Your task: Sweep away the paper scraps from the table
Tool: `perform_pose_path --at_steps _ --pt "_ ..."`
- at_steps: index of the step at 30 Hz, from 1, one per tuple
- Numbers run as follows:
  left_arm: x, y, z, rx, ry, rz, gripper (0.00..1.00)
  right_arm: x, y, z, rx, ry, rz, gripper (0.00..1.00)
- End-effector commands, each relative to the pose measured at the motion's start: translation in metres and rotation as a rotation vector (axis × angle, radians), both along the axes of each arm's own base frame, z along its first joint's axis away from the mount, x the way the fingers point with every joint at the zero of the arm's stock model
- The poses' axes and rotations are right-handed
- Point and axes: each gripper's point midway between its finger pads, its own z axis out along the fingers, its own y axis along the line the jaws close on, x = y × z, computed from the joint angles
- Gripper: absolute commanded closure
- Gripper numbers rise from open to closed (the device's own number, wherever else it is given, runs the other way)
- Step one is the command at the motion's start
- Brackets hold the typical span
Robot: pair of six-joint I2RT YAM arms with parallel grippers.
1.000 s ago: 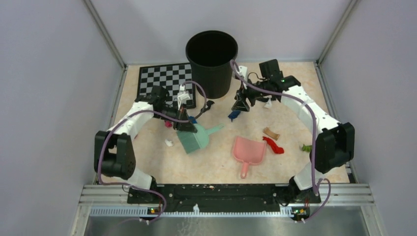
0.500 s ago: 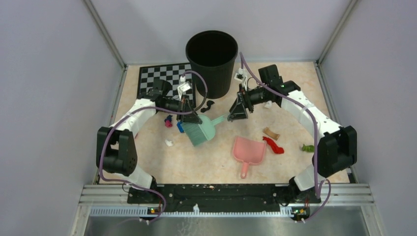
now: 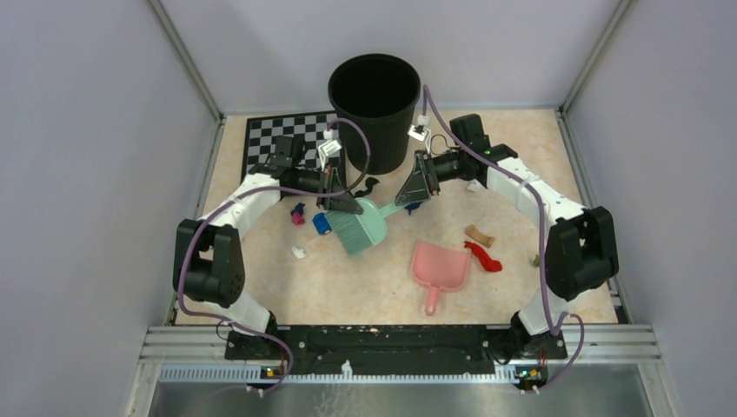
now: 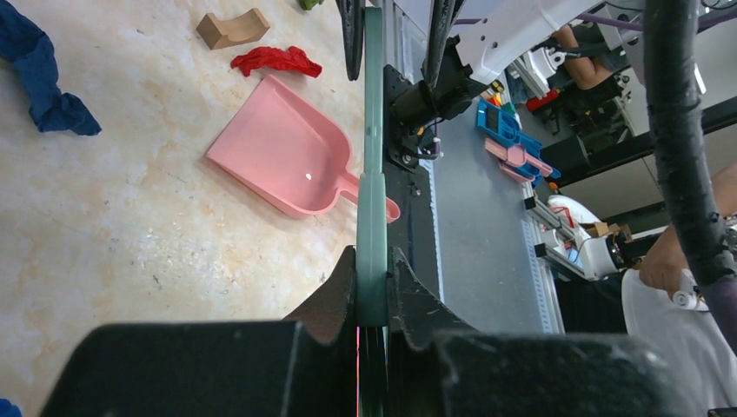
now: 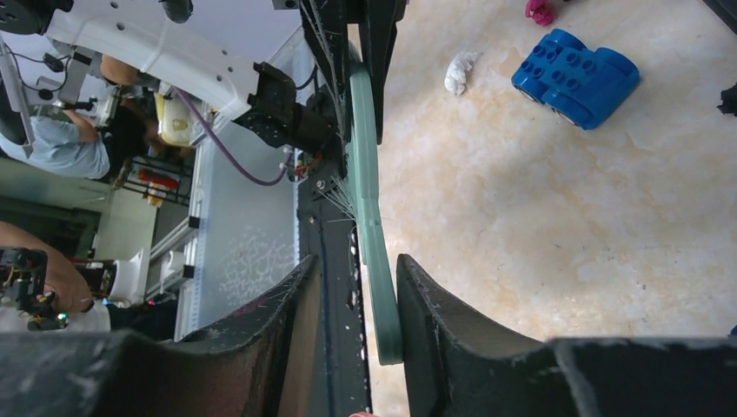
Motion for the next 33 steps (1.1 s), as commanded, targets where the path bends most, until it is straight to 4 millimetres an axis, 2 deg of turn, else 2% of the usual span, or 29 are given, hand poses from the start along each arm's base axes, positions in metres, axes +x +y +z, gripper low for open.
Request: perform_pose_path --at_steps 1,13,19,33 --pt "0.001 -0.002 0.005 -0.043 0.012 -0.023 1.0 -0.004 0.001 0.006 0.027 -0.038 0.029 0.64" --pt "0.003 -0.003 0.002 -0.052 0.084 -0.028 1.0 -0.007 -0.005 -0.005 -0.013 -0.09 0.03 0.72" --pt "0.003 -0.003 0.003 -0.057 0.088 -0.031 1.0 -0.008 -0.005 -0.009 -0.02 -0.085 0.031 0.72" --pt "0.001 -0.002 -0.002 -0.044 0.099 -0.013 1.0 -0.006 -0.003 -0.008 -0.005 -0.071 0.021 0.77"
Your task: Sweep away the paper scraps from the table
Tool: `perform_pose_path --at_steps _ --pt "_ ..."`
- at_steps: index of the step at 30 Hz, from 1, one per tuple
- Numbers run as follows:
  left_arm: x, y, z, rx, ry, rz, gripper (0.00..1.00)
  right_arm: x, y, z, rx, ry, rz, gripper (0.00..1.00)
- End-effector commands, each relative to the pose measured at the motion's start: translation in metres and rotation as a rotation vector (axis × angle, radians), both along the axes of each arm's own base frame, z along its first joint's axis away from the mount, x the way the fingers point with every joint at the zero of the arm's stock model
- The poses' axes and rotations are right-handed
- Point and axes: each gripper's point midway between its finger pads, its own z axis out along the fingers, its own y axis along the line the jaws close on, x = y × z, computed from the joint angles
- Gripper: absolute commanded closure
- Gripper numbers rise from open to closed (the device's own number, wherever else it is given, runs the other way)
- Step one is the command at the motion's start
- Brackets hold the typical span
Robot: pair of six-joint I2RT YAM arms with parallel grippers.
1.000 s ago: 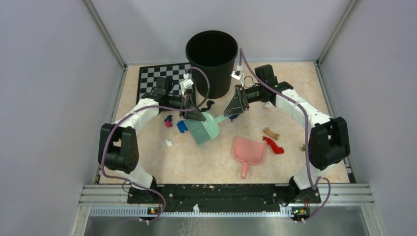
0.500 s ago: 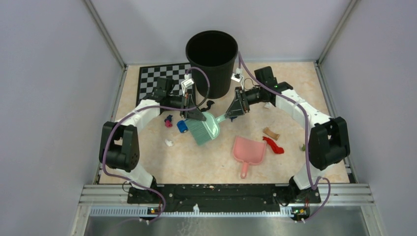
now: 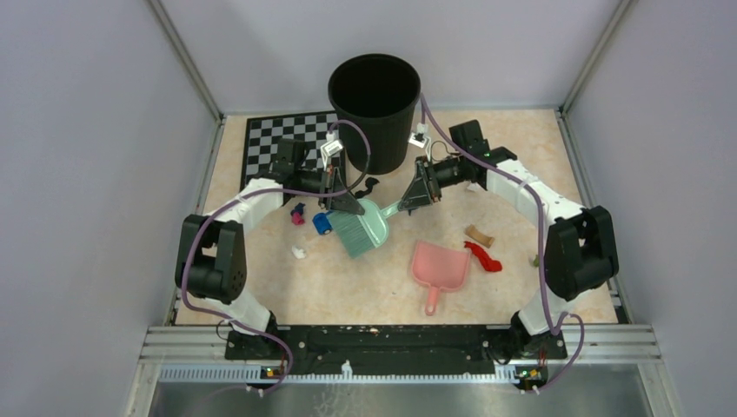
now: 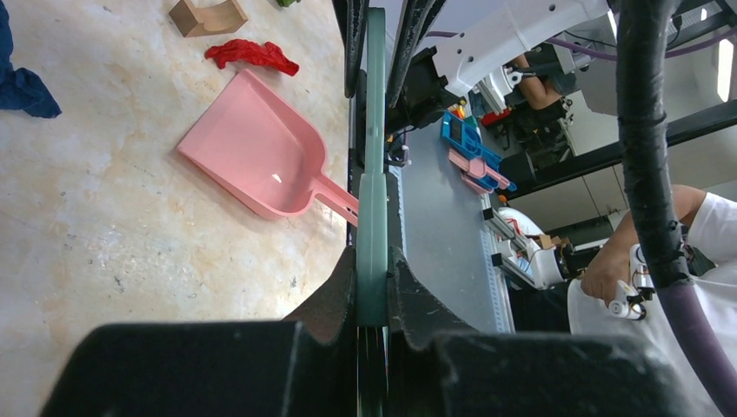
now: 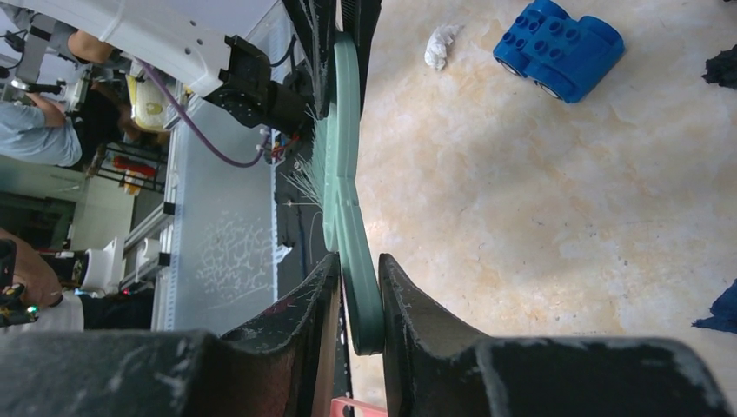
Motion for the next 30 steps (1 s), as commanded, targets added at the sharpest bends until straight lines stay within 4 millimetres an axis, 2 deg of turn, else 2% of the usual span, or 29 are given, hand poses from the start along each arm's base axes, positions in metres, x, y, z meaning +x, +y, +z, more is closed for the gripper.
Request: perform_pose_path --at_steps 1,5,14,19,23,25,27,30 --pt "-0.002 0.001 0.002 -0.011 -0.033 -0.002 1.0 -0.002 0.003 0.012 0.041 -0.033 0.012 0.78" --pt "-0.002 0.001 0.003 -0.011 -0.032 0.0 1.0 -0.002 0.004 0.012 0.044 -0.033 0.012 0.8" --pt "-0.001 0.0 0.002 -0.008 -0.021 0.002 1.0 -0.002 0.009 0.012 0.052 -0.038 0.013 0.74" --pt "0.001 -0.001 0.002 -0.009 -0.019 0.001 1.0 -0.002 0.011 0.011 0.051 -0.013 0.01 0.74" --pt "0.001 -0.003 0.002 -0.007 -0.013 -0.002 1.0 -0.001 0.014 0.011 0.054 -0.008 0.013 0.82" --pt "0.002 -0.003 0.002 -0.004 -0.013 0.002 1.0 -0.001 0.014 0.011 0.057 -0.01 0.014 0.91" --pt "0.004 -0.003 0.0 0.006 -0.018 0.015 0.92 0.0 0.014 0.011 0.055 -0.016 0.009 1.0" --pt "0.016 -0.001 -0.001 0.06 -0.05 0.076 0.63 0.002 0.009 0.011 0.021 -0.05 -0.015 1.0"
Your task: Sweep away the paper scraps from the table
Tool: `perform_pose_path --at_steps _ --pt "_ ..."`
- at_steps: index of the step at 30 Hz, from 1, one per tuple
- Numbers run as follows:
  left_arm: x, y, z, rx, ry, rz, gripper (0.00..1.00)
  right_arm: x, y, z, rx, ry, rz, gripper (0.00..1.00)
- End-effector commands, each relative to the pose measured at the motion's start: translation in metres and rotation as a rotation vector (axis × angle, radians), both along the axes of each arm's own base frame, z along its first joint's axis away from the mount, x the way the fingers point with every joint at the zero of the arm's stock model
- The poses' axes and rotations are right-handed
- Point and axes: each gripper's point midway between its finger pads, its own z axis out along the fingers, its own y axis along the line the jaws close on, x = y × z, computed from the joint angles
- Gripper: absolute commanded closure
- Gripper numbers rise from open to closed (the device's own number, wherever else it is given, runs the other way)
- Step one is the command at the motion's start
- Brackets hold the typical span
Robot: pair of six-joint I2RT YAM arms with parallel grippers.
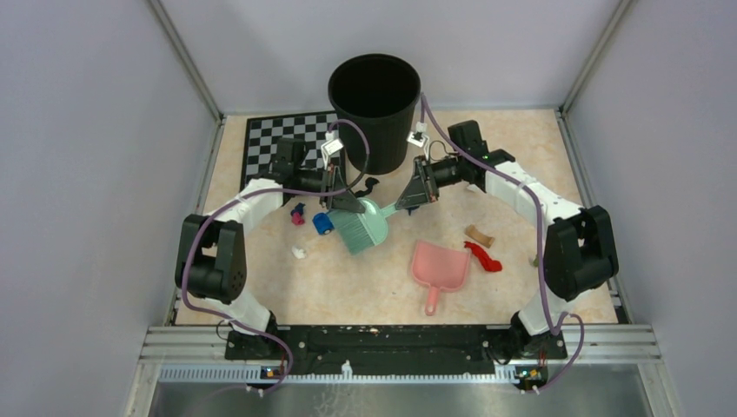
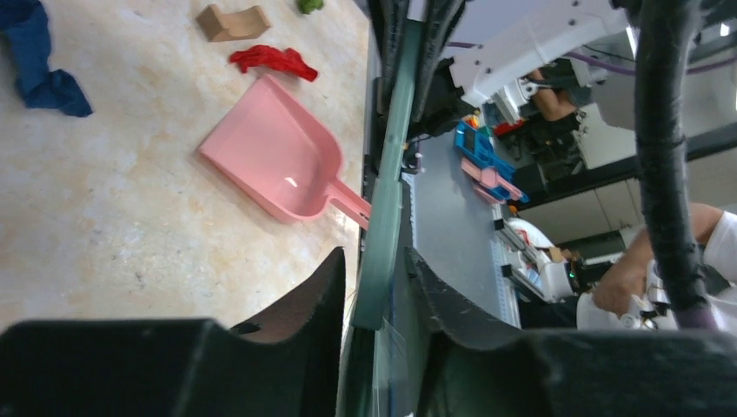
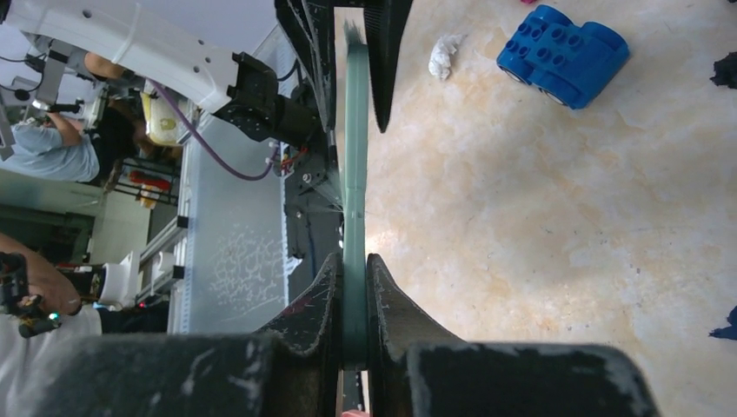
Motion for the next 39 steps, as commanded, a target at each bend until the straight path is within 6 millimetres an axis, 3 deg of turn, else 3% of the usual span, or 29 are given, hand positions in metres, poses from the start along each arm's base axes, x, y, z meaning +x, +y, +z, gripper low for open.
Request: perform_pose_path --at_steps 1,6,8,12,15,17,23,27,32,39 --pt "0.016 0.003 0.001 0.084 -0.061 0.08 0.59 0.001 -0.001 0.011 -0.012 -0.125 -0.003 1.0" --pt "0.032 0.018 -0.006 0.28 -0.21 0.185 0.54 0.008 -0.046 0.021 -0.08 -0.164 -0.132 1.0" --pt "0.027 0.022 -0.007 0.313 -0.225 0.204 0.48 0.012 -0.071 0.021 -0.134 -0.191 -0.213 1.0" --pt "0.009 0.017 -0.02 0.377 -0.262 0.194 0.46 0.016 -0.125 0.028 -0.241 -0.268 -0.375 1.0" --pt "-0.016 -0.005 -0.039 0.458 -0.39 0.053 0.45 0.021 -0.168 0.029 -0.342 -0.274 -0.535 1.0" --pt "-0.022 -0.02 -0.049 0.51 -0.451 -0.001 0.45 0.025 -0.198 0.029 -0.425 -0.274 -0.661 1.0" --pt "-0.012 -0.085 -0.071 0.556 -0.465 -0.056 0.48 0.034 -0.272 0.028 -0.632 -0.274 -1.012 1.0" --pt "0.005 -0.125 -0.1 0.68 -0.48 0.002 0.49 0.031 -0.289 0.033 -0.642 -0.267 -1.101 1.0" --pt "0.025 -0.142 -0.133 0.821 -0.467 0.122 0.58 0.027 -0.292 0.041 -0.643 -0.314 -1.124 1.0" --pt "0.003 -0.16 -0.165 0.858 -0.421 0.071 0.68 0.027 -0.291 0.041 -0.625 -0.315 -1.131 1.0"
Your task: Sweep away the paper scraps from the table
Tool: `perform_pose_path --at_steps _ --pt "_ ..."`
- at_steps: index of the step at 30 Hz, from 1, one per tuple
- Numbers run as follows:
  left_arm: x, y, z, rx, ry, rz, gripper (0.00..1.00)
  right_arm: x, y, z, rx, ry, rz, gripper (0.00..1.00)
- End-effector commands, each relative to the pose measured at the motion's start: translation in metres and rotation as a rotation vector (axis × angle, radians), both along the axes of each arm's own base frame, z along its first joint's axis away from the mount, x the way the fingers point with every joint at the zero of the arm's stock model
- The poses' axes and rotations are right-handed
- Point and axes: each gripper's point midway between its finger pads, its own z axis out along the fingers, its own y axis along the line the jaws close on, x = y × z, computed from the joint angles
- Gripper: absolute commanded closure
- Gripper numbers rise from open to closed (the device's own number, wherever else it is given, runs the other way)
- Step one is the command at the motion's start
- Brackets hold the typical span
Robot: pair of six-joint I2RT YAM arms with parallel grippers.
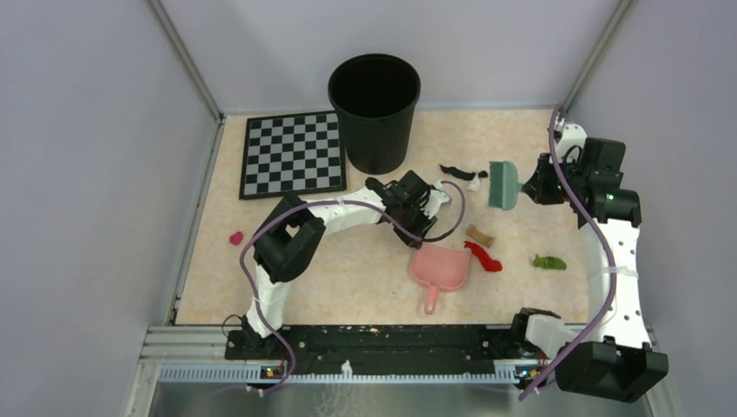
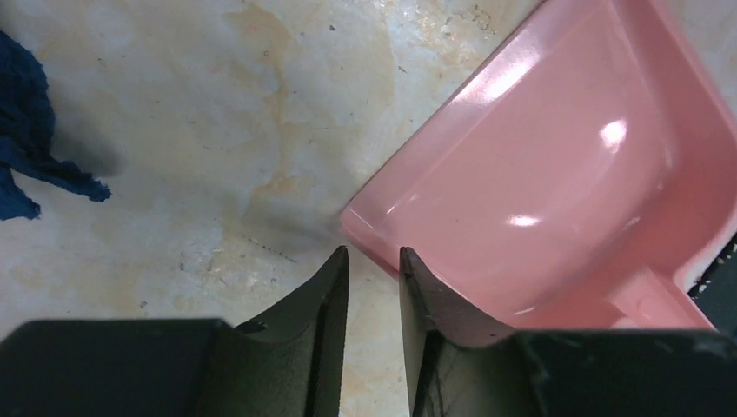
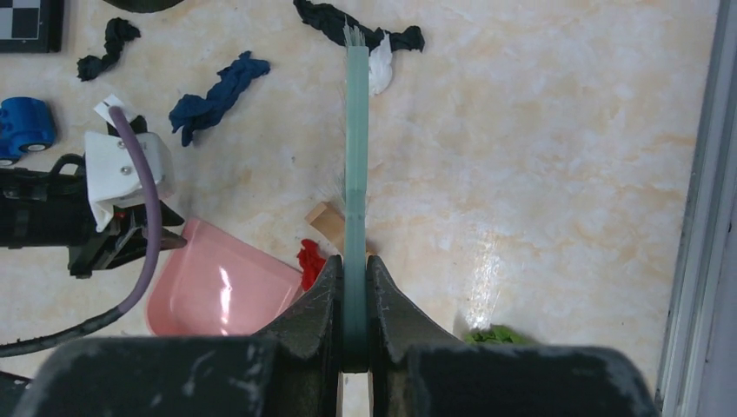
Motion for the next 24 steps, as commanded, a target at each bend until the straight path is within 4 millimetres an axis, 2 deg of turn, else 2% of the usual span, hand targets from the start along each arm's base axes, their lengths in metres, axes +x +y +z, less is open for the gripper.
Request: perform_pose_path --at_steps 1,4,6,9,12,15,18,21,24 --pt "0.006 -0.019 0.002 -0.008 -0.049 0.03 0.71 0.007 -0.003 0.01 0.001 -0.054 -0.021 1.0" --pt "0.012 -0.014 0.0 0.032 -0.091 0.063 0.77 0.009 -0.003 0.011 -0.003 -0.054 -0.014 1.0" --pt "0.017 -0.01 0.008 0.039 -0.121 0.082 0.8 0.009 -0.002 0.01 -0.003 -0.047 -0.001 1.0" --pt "0.017 -0.006 0.018 0.038 -0.146 0.066 0.9 0.011 -0.001 0.009 0.004 -0.035 0.007 1.0" --pt "0.011 0.006 0.017 0.056 -0.156 0.041 1.0 0.013 0.001 0.009 0.01 -0.04 0.019 1.0" --pt "-0.002 0.021 0.013 0.06 -0.122 -0.005 1.0 0.014 0.0 0.009 -0.004 -0.039 0.033 1.0" --pt "-0.001 0.036 0.014 0.073 -0.138 -0.02 1.0 0.01 -0.002 0.008 -0.044 -0.024 0.06 1.0" --pt "0.009 0.042 0.026 0.085 -0.212 -0.068 1.0 -0.001 -0.017 0.005 -0.167 0.023 0.085 1.0" --pt "0.017 0.036 0.042 0.05 -0.269 -0.123 1.0 -0.021 -0.045 -0.003 -0.344 0.122 0.082 1.0"
